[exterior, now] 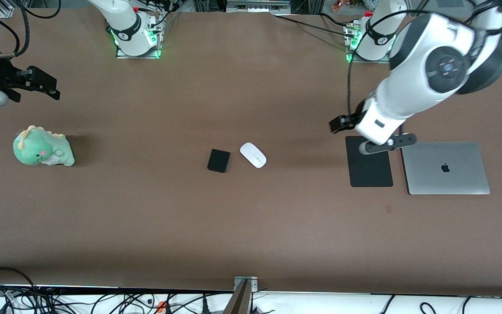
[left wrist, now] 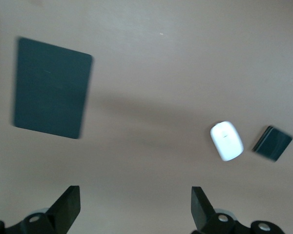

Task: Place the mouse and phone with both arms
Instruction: 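Reach the left gripper down to the white mouse, then close the left gripper on the white mouse and lift it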

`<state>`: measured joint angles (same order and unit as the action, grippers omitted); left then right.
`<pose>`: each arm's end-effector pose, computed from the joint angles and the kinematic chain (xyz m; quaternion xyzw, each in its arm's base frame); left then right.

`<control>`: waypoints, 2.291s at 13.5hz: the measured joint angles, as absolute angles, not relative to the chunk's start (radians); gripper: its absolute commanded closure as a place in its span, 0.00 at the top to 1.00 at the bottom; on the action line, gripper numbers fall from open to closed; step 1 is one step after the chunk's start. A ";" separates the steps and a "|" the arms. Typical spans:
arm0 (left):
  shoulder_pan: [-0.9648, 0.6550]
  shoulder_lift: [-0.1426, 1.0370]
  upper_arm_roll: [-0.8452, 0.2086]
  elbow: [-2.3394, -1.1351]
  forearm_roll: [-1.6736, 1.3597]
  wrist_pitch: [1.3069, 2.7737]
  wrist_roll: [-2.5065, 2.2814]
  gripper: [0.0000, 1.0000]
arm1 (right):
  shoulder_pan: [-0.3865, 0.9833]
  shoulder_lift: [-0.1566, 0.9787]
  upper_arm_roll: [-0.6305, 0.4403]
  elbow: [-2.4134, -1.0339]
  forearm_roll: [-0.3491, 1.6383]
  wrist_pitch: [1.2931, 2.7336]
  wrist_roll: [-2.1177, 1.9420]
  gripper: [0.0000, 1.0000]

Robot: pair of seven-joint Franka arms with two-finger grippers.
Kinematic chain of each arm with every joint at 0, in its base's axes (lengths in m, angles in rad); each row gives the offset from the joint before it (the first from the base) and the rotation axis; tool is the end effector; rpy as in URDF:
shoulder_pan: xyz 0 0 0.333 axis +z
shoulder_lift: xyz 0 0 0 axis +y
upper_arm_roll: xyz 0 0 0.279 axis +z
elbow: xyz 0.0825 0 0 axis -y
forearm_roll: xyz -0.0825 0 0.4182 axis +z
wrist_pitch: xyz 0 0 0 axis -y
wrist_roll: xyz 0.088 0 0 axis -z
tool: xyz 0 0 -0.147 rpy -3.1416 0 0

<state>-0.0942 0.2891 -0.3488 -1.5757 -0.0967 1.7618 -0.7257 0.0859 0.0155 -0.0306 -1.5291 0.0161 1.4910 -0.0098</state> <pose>0.5923 -0.2786 0.3917 0.9822 0.1557 -0.0888 0.0563 0.5817 0.0348 0.5526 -0.9991 -0.0330 0.0270 0.0072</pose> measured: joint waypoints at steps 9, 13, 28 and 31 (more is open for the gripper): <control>-0.363 0.612 -0.355 -1.575 -0.027 2.167 -1.191 1.00 | 0.086 0.018 -0.026 -1.530 0.017 1.491 -0.010 1.00; -0.474 0.734 -0.277 -1.545 0.042 2.275 -1.348 1.00 | 0.092 0.021 -0.024 -1.531 0.017 1.492 -0.010 1.00; -0.620 0.880 -0.151 -1.405 0.055 2.294 -1.457 0.45 | 0.104 0.037 -0.021 -1.531 0.037 1.497 -0.009 1.00; -0.572 0.826 -0.139 -1.361 0.057 2.101 -1.263 0.46 | 0.105 0.043 -0.021 -1.532 0.039 1.497 -0.001 1.00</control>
<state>-0.5719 0.8262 -0.1393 -1.3607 0.0568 2.1011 -1.2628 0.1051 0.0427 -0.0214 -1.5322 0.0393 1.4974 -0.0010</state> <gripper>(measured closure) 0.388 0.000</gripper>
